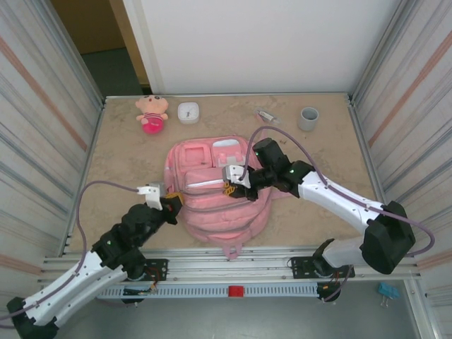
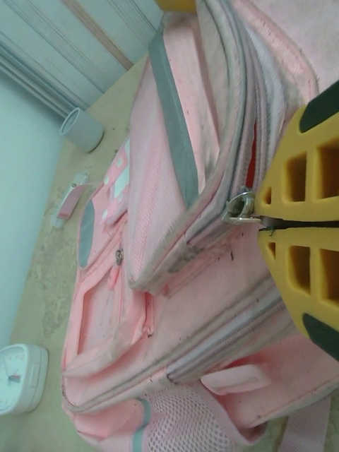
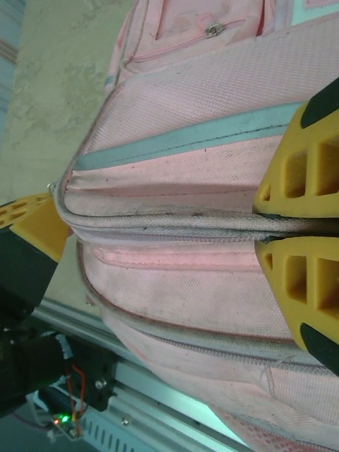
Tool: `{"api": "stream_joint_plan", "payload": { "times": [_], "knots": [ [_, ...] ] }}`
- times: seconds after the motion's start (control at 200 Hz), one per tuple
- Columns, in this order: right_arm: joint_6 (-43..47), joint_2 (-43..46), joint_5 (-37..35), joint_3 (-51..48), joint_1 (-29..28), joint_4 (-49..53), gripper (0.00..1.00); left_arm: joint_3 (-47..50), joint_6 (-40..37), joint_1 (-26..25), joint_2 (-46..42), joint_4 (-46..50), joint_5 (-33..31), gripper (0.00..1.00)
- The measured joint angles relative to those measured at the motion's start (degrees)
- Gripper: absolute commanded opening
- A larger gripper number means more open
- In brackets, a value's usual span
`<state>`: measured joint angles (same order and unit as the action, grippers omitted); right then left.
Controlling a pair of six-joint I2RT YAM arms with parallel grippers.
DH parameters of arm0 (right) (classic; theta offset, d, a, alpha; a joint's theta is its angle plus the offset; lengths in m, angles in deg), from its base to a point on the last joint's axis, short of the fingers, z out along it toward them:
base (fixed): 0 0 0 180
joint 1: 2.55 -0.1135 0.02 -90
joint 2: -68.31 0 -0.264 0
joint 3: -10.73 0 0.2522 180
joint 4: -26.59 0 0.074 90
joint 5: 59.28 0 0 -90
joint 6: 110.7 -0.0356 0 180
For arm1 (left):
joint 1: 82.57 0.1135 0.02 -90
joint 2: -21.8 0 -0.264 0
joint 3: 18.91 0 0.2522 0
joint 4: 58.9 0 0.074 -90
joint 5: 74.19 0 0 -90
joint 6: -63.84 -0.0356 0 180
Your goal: Pack the student bag
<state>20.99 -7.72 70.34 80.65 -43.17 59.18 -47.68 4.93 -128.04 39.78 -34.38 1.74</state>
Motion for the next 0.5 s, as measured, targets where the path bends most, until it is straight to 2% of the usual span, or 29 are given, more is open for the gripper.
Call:
{"api": "stream_joint_plan", "payload": {
  "times": [0.095, 0.205, 0.266, 0.356, 0.401, 0.466, 0.501],
  "knots": [
    [1.53, -0.02, 1.20, 1.38, 1.07, 1.27, 0.00, 0.13, -0.31, 4.22, 2.12, -2.10, 4.83, 0.00],
    [3.48, -0.44, 1.75, 2.89, 1.81, 2.60, 0.00, 0.07, -0.72, 12.68, 6.49, -7.61, 14.43, 0.03],
    [4.39, -1.57, 2.27, 4.35, 2.45, 3.87, 0.00, -0.79, -1.22, 16.98, 9.94, -9.07, 19.96, 0.12],
    [4.98, -3.21, 2.82, 6.23, 3.17, 5.09, 0.00, -3.34, -2.32, 21.16, 14.78, -9.25, 24.37, 0.18],
    [4.92, -3.43, 3.23, 6.49, 3.54, 5.38, 0.00, -4.52, -2.62, 22.10, 16.17, -8.85, 24.90, 0.24],
    [4.92, -3.43, 4.20, 6.64, 4.28, 6.54, 0.00, -5.99, -2.89, 23.80, 17.07, -8.09, 24.11, 0.40],
    [4.92, -3.43, 4.63, 6.67, 4.63, 7.30, 0.00, -6.29, -2.86, 24.37, 17.22, -7.56, 23.32, 0.44]
  ]
}}
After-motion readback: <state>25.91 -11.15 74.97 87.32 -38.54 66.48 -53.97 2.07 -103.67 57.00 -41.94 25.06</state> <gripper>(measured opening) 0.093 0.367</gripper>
